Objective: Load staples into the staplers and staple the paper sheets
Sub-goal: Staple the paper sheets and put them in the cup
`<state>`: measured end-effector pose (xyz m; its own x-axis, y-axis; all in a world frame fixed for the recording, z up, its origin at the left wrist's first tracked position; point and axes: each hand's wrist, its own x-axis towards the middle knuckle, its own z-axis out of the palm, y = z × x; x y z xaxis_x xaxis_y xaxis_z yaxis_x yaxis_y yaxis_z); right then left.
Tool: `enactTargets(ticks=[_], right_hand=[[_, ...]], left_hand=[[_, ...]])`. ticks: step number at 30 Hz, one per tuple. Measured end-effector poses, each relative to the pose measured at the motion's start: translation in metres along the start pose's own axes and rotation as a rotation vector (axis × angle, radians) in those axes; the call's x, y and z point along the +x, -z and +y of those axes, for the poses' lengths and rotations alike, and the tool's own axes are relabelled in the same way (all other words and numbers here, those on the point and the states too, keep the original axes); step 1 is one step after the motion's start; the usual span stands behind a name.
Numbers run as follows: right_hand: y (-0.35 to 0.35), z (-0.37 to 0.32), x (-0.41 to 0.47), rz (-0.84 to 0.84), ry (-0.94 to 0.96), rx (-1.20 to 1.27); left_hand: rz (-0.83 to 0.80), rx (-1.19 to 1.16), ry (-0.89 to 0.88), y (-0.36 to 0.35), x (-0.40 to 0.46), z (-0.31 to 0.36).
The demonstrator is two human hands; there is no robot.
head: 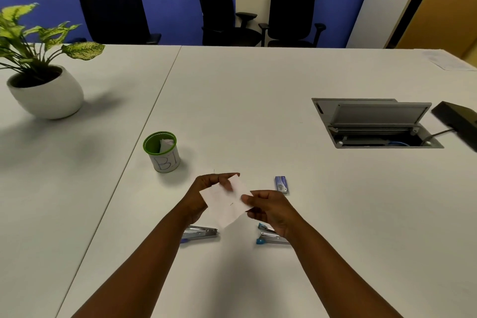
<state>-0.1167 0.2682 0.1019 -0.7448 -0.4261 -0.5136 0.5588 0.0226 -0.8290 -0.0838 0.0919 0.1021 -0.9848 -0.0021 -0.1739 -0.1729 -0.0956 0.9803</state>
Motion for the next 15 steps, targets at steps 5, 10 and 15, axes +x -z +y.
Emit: enactTargets(ticks=[5, 10, 15], right_hand=[[-0.006, -0.005, 0.009, 0.162, 0.076, -0.016], [-0.017, -0.006, 0.022, 0.198, 0.105, -0.043], [-0.023, 0.001, 0.033, 0.214, 0.151, -0.142]], left_hand=[[0.175, -0.144, 0.206, 0.02, -0.002, 0.006], [0.255, 0.075, 0.262, 0.036, -0.004, 0.008], [0.63, 0.073, 0.092, 0.07, 0.011, 0.018]])
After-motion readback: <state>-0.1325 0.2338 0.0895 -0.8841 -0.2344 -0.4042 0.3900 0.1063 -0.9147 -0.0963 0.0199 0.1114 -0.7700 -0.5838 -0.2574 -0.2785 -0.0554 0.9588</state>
